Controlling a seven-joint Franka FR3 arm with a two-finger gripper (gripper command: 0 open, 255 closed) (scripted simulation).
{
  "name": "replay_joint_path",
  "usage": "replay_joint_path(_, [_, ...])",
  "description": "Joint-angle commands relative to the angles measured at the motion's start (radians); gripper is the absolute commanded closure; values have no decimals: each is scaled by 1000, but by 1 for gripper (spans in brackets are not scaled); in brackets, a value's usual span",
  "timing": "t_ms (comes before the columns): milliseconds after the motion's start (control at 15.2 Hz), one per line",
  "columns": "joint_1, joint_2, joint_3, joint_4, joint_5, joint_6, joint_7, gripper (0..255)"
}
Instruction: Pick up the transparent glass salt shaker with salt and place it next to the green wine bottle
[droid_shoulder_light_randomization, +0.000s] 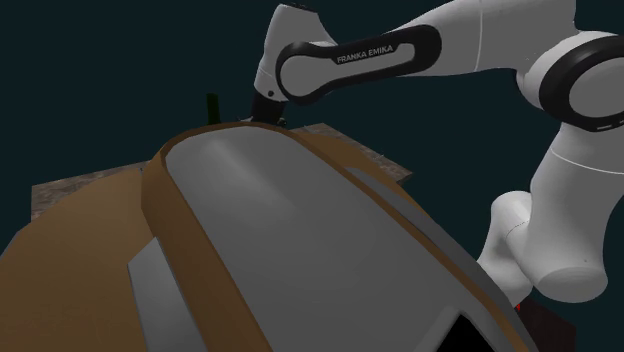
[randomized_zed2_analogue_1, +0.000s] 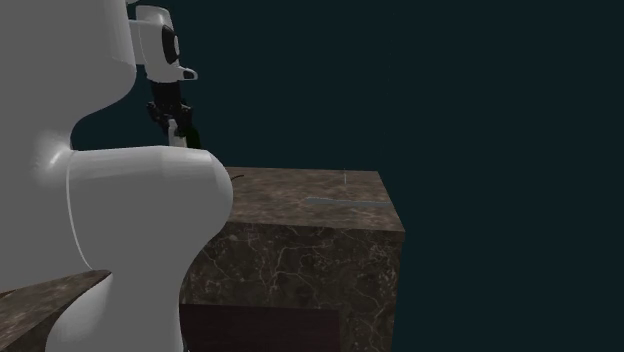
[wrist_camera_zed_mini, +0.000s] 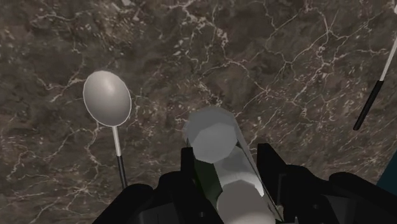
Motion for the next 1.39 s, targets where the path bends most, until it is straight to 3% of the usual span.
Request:
replay_joint_path(0, [-1, 6, 0, -19, 2, 26, -3, 255])
replay_joint_path(1320, [-8, 109, 10, -161, 36, 269, -27, 255])
